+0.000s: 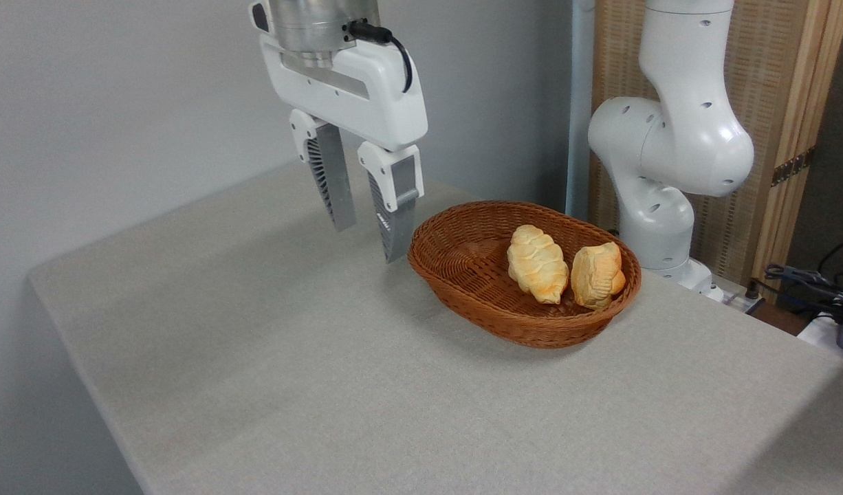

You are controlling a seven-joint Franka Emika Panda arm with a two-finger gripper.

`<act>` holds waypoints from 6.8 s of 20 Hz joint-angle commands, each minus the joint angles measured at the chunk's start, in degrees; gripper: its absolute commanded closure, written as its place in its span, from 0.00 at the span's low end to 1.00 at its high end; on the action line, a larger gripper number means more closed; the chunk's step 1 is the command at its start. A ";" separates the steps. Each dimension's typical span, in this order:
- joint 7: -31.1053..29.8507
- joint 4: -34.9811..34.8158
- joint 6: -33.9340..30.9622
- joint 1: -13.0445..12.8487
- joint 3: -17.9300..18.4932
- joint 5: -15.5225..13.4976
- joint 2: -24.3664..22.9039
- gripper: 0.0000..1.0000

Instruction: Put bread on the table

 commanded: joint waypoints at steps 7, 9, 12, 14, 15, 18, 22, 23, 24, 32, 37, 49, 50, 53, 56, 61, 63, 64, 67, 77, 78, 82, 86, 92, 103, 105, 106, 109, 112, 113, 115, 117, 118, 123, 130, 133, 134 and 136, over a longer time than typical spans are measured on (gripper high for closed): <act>10.57 -29.59 0.10 -0.58 0.18 0.50 -21.57 0.00; 13.64 -35.67 -0.26 -0.67 0.26 0.59 -25.88 0.00; 20.84 -40.26 -2.27 -0.67 1.22 0.67 -31.51 0.00; 25.24 -41.23 -3.86 -2.68 4.98 1.28 -33.63 0.00; 27.18 -41.84 -4.90 -4.34 8.06 3.73 -34.33 0.00; 34.20 -42.20 -8.16 -8.39 10.46 10.93 -34.25 0.00; 36.51 -44.74 -7.56 -10.16 10.46 12.54 -33.81 0.00; 37.21 -45.70 -7.12 -10.42 10.46 12.54 -33.72 0.00; 38.17 -47.28 -6.07 -10.43 10.46 13.32 -33.64 0.00; 38.53 -50.19 -3.51 -10.51 10.46 16.85 -33.46 0.00; 38.53 -50.64 -3.07 -10.51 10.46 16.85 -33.46 0.35; 38.27 -50.28 -3.25 -11.30 10.46 16.76 -33.02 0.73; 38.27 -50.28 -3.25 -11.30 10.46 16.76 -33.02 0.73; 38.27 -50.28 -3.25 -11.30 10.46 16.76 -32.93 0.74; 38.18 -50.28 -3.25 -11.30 10.46 16.76 -32.93 0.76; 37.74 -48.80 -3.51 -11.30 10.29 16.67 -32.85 0.75; 37.57 -46.52 -3.86 -11.30 9.76 15.97 -32.67 0.76; 37.65 -44.85 -3.86 -11.30 9.76 15.10 -32.15 0.76; 36.69 -37.65 -4.38 -11.30 9.15 9.57 -26.63 0.76; 26.85 -8.75 -2.19 -12.71 3.96 1.39 0.08 0.85; 26.06 -6.28 -2.19 -13.75 4.04 1.03 2.72 0.85; 23.07 -4.93 1.39 -15.17 4.13 1.11 6.43 0.82; 19.99 -5.37 5.80 -18.51 4.04 1.64 10.57 0.53; 19.64 -5.90 7.38 -19.92 4.13 2.95 13.21 0.25; 17.44 -5.90 19.60 -19.74 4.57 3.14 14.88 0.00; 17.35 -5.90 22.49 -19.74 4.66 3.14 14.97 0.00; 17.18 -5.90 24.42 -19.65 4.75 2.96 14.97 0.00; 13.59 -5.81 28.47 -19.30 5.62 2.43 14.79 0.00; 7.88 -5.81 28.31 -19.30 5.71 2.43 13.48 0.00; 5.07 -5.81 27.87 -19.04 5.80 2.43 12.00 0.00; 2.51 -5.72 26.03 -17.47 5.71 2.35 9.44 0.00; 2.41 -5.29 21.65 -13.78 4.14 2.17 6.89 0.00; 2.67 -4.85 18.84 -11.68 3.26 2.26 5.93 0.00; 2.41 1.99 3.38 -2.35 -0.35 -0.99 3.63 0.00; -1.54 4.91 -2.02 2.58 -2.37 -3.19 3.72 0.00; -1.72 4.91 -2.10 2.58 -2.20 -3.02 3.72 0.00; -1.72 4.91 -2.36 2.58 -2.20 -3.10 3.72 0.00; -1.55 5.00 -2.72 2.67 -2.20 -3.02 3.72 0.00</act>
